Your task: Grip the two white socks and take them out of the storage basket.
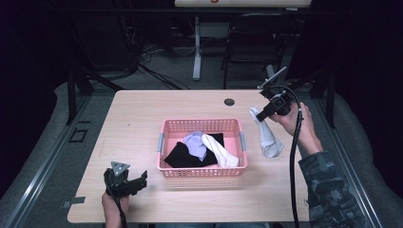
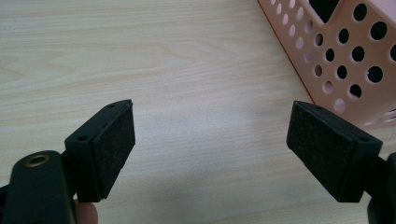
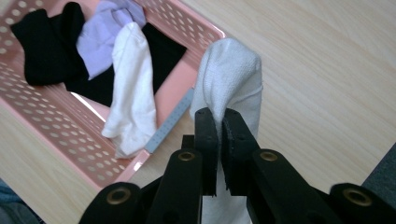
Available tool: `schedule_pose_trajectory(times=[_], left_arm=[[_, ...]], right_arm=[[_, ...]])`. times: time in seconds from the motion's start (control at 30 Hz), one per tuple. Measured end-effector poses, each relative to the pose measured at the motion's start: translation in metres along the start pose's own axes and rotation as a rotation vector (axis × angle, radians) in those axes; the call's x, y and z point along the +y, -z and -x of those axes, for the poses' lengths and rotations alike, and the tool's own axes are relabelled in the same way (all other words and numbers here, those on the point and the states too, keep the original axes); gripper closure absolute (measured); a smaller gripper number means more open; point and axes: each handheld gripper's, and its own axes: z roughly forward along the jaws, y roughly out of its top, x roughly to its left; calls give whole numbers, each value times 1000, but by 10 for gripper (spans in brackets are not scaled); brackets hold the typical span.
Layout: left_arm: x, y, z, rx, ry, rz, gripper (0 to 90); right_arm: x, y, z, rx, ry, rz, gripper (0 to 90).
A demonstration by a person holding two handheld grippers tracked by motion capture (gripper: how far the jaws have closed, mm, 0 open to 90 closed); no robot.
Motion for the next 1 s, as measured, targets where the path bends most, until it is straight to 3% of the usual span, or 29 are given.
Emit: schedule_pose_trajectory(times=[0.17,0.37,0.4,0.47,0.53,0.83,0.87,0.97,1.0], left_arm=[[0,0,0,-1,1,1,154],[0,0,0,0,1,0,154],[0,0,0,-1,1,0,154],[0,0,0,-1,1,-3,154],[0,0,0,-1,0,-1,154],[0,0,0,0,-1,-6,154],[0,1,0,1,-3,-5,154],[0,0,0,0,-1,-6,154],[0,0,0,1,0,0,154]], right_arm=[[-8,-9,8,-7,-15,-11,859],[-21,-34,19,-1,-64,-25,859],[-22,-37,22,7,-51,-51,859],[-25,-42,22,1,-75,-29,859],[-30,-55,25,6,-88,-44,859],[-36,-80,29,14,-110,-78,859],[-37,-90,31,11,-117,-87,859],[-37,-99,32,11,-122,-98,858],[-37,-111,32,0,-124,-119,857]])
